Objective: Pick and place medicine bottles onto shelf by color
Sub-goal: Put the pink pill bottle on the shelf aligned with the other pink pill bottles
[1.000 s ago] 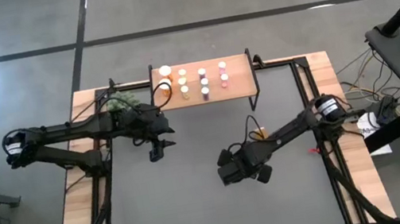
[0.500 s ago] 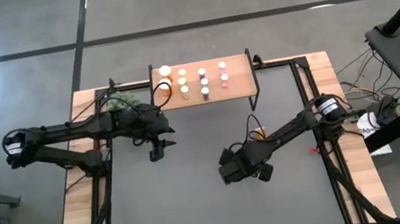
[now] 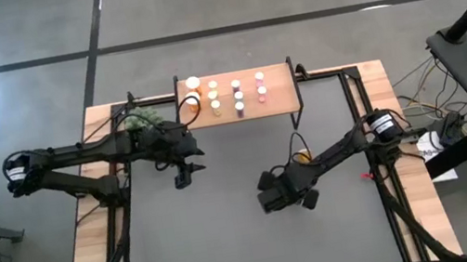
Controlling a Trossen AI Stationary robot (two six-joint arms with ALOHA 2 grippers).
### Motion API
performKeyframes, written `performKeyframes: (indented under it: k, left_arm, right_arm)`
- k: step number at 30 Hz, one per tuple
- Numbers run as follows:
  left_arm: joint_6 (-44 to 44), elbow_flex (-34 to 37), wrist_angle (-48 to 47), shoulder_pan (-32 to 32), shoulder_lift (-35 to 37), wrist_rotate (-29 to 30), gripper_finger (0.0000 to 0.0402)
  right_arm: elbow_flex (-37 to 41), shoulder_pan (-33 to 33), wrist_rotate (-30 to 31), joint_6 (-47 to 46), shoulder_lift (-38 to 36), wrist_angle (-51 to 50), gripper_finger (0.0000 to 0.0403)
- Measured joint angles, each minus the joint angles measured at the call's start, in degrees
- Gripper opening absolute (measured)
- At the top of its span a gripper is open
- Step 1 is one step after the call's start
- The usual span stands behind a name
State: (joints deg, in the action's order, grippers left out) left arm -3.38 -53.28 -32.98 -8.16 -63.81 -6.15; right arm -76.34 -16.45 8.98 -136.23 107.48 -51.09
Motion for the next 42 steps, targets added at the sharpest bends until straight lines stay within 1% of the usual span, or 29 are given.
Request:
performKeyframes:
  k: [4, 7, 10, 12, 17, 24, 29, 33, 38, 42]
  left_arm:
    - [0.04, 0.0, 0.92, 0.0, 0.0, -0.02, 0.019]
    - [0.06, 0.0, 1.38, -0.01, 0.0, -0.04, 0.019]
    - [0.09, 0.0, 1.21, -0.02, 0.0, -0.27, 0.019]
    - [0.2, 0.0, 0.98, -0.02, 0.0, -0.28, 0.019]
    - [0.2, 0.0, 0.96, -0.02, 0.0, -0.26, 0.019]
    - [0.02, 0.0, 0.73, -0.02, 0.0, -0.23, 0.019]
    - [-0.02, 0.02, 0.63, -0.02, 0.0, -0.2, 0.019]
    - [-0.23, 0.09, 0.65, -0.02, 0.0, -0.17, 0.019]
    - [-0.44, 0.15, 0.68, -0.02, 0.0, -0.15, 0.019]
    - [-0.39, 0.17, 0.87, -0.02, 0.0, 0.2, 0.019]
  right_arm:
    - [1.26, -0.01, 2.76, 1.78, 0.0, 0.03, 0.0176]
    - [1.39, 0.0, 3.03, 4.99, 0.0, -0.27, 0.0176]
    - [0.75, -0.11, 0.44, 3.48, -0.13, -1.56, 0.0176]
    - [-0.19, -0.8, 0.01, 1.46, -0.39, -1.13, 0.0176]
    - [-1.75, -1.5, -0.46, 0.73, -0.32, 3.86, 0.0176]
    - [-3.61, -1.41, -1.21, 0.08, 3.89, 5.72, 0.0176]
    - [-9.72, -1.4, -1.82, 0.38, 9.08, 3.54, 0.0176]
    - [-14.76, -1.4, -1.93, 1.55, 12.26, -2.13, 0.0174]
    - [-18.54, -1.42, -1.93, 5.37, 13.35, -6.73, 0.0158]
    - [-19.19, -1.42, -1.81, 7.9, 13.3, -9.2, 0.0137]
